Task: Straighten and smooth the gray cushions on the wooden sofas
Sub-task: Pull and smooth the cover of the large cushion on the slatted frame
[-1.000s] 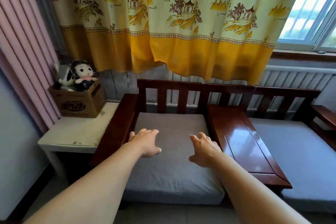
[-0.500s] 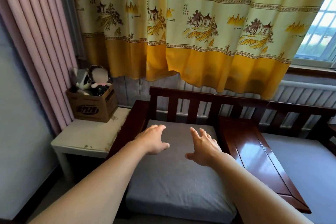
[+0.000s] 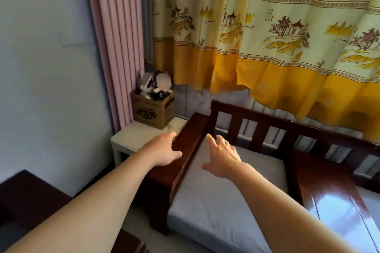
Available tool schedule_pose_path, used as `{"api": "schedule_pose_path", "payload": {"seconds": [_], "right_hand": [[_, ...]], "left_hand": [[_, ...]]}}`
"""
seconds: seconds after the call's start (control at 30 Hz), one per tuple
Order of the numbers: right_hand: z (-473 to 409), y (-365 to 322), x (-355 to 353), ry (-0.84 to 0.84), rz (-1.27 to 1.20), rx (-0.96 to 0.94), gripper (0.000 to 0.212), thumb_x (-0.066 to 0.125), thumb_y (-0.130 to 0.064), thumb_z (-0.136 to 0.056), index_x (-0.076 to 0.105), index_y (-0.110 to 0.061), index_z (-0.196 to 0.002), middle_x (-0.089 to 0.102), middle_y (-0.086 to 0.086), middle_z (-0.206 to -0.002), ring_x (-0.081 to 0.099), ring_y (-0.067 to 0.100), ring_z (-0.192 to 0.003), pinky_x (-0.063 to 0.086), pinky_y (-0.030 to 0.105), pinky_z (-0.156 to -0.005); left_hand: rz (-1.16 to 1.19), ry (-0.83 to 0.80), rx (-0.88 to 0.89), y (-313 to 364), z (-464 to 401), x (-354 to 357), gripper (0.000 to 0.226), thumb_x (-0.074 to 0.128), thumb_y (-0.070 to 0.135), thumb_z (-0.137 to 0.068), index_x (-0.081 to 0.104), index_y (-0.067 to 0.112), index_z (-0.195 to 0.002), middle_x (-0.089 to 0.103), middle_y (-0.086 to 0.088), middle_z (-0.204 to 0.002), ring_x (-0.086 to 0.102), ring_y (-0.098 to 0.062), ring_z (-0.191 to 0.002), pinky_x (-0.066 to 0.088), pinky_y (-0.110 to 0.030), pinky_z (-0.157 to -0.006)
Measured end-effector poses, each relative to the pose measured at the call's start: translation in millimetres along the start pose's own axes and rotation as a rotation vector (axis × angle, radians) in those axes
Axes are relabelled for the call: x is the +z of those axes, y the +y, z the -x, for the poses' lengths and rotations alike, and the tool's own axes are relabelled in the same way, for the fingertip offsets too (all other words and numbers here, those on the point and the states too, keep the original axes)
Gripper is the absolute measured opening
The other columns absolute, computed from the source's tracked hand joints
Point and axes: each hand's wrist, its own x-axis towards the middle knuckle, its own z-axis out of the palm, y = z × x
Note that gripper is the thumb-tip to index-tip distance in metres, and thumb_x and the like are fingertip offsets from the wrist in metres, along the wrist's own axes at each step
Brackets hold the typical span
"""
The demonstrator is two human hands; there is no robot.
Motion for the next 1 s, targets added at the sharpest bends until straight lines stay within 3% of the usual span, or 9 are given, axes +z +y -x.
{"api": "schedule_pose_path", "payload": {"seconds": [0.57, 1.0], "right_hand": [[62.8, -181.4, 61.3, -0.169, 0.034, -0.609, 0.090, 0.062, -0.045, -0.088, 0.003, -0.021, -0.152, 0.008, 0.015, -0.157, 0.018, 0.035, -0.142, 0.026, 0.047, -0.114], [240.2, -355.5, 111.1, -0.225, 0.048, -0.880, 0.092, 0.064, -0.044, -0.087, 0.003, -0.019, -0.152, 0.006, 0.017, -0.157, 0.014, 0.034, -0.144, 0.020, 0.047, -0.115]], "left_hand": [[0.063, 0.168, -0.693, -126.6, 234.7, -4.2, 0.076, 0.058, 0.041, -0.091, 0.016, 0.022, -0.151, 0.031, -0.007, -0.152, 0.038, -0.026, -0.134, 0.037, -0.044, -0.106], [0.076, 0.269, -0.911, -216.5, 477.1, -4.5, 0.074, 0.059, 0.041, -0.091, 0.020, 0.018, -0.149, 0.035, -0.009, -0.150, 0.037, -0.027, -0.135, 0.035, -0.044, -0.108]]}}
